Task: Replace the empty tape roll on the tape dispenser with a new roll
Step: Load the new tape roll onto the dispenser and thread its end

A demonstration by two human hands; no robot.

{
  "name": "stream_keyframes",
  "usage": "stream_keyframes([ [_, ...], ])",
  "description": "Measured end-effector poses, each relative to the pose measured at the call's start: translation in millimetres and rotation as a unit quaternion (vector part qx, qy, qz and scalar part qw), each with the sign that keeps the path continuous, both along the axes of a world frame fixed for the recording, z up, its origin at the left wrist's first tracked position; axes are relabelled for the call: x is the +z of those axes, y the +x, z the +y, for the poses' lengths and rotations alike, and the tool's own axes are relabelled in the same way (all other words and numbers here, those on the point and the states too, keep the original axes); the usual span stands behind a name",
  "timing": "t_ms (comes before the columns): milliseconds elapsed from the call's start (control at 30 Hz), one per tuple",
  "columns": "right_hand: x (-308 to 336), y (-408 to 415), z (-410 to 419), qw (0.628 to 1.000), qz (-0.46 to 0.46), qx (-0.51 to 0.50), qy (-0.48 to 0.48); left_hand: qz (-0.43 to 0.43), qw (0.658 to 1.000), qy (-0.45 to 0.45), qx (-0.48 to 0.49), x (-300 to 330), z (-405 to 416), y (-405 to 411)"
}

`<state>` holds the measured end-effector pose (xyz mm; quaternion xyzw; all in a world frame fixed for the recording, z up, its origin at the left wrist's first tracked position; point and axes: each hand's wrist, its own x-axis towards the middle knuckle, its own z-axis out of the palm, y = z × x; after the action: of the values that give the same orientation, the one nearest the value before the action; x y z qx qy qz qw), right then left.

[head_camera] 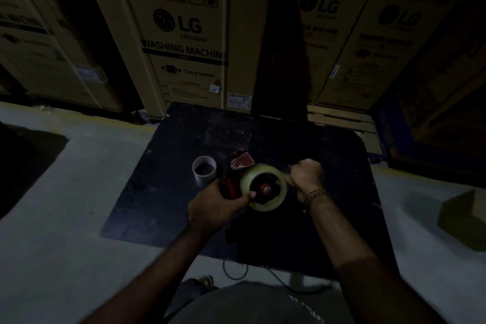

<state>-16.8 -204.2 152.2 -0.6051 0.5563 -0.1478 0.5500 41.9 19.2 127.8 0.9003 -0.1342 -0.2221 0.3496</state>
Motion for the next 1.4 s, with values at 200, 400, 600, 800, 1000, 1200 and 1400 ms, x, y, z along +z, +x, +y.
stream_keyframes([
  [200, 14.5, -5.8, 2.7, 1.000, 0.005, -0.022, 0.007, 0.010, 1.000, -0.011, -0.009, -4.6, -3.1, -0.9],
  [400, 25.8, -6.2, 0.6, 0.990, -0.092, -0.012, 0.102, 0.057, 0.996, -0.067, -0.025, -13.3, -3.8, 3.5],
  [600, 27.2, -14.3, -8.9, 0.980, -0.124, 0.030, 0.150, 0.095, 0.985, -0.143, -0.017, -14.3, -6.4, 8.0],
  [800, 5.9, -23.8, 0.2, 0.988, -0.059, 0.086, 0.113, 0.136, 0.974, -0.180, 0.008, -10.6, -12.8, 9.1],
  [1000, -4.2, -17.2, 5.5, 0.990, -0.093, 0.079, 0.074, 0.128, 0.977, -0.171, 0.007, -13.0, -17.7, 12.7],
  [1200, -1.7, -12.0, 5.4, 0.980, -0.171, 0.090, 0.054, 0.120, 0.976, -0.182, -0.012, -22.0, -19.7, 19.3],
  [1400, -7.7, -8.9, 3.0, 0.964, -0.223, 0.122, 0.073, 0.121, 0.982, -0.139, 0.037, -22.6, -22.5, 21.9],
])
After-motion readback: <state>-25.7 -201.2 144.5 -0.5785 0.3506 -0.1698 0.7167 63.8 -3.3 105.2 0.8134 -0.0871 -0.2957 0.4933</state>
